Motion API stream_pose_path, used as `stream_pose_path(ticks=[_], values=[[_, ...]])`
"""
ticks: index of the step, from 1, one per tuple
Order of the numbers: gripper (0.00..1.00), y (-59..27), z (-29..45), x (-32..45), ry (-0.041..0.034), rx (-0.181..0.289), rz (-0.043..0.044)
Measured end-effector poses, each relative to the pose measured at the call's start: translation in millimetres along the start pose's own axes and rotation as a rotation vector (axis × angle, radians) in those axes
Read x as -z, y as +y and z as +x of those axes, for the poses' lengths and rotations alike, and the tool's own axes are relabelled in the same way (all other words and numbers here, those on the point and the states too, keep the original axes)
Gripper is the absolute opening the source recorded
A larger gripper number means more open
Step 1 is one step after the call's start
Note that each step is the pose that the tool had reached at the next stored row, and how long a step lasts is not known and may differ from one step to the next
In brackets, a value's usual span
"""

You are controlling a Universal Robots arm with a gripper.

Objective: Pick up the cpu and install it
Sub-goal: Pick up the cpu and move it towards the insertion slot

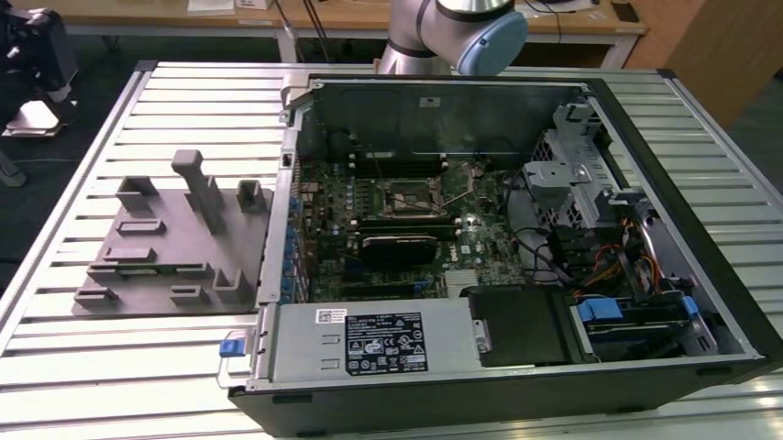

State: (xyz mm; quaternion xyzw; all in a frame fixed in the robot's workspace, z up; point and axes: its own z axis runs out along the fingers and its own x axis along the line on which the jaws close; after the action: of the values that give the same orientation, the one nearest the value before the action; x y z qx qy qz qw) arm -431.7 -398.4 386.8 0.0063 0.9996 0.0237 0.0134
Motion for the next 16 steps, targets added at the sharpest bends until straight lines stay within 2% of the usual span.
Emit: stream_pose_path(ticks=[16], values=[[0.54,1.1,-0.6,23.7,-0.0004,0.0,-0.0009]])
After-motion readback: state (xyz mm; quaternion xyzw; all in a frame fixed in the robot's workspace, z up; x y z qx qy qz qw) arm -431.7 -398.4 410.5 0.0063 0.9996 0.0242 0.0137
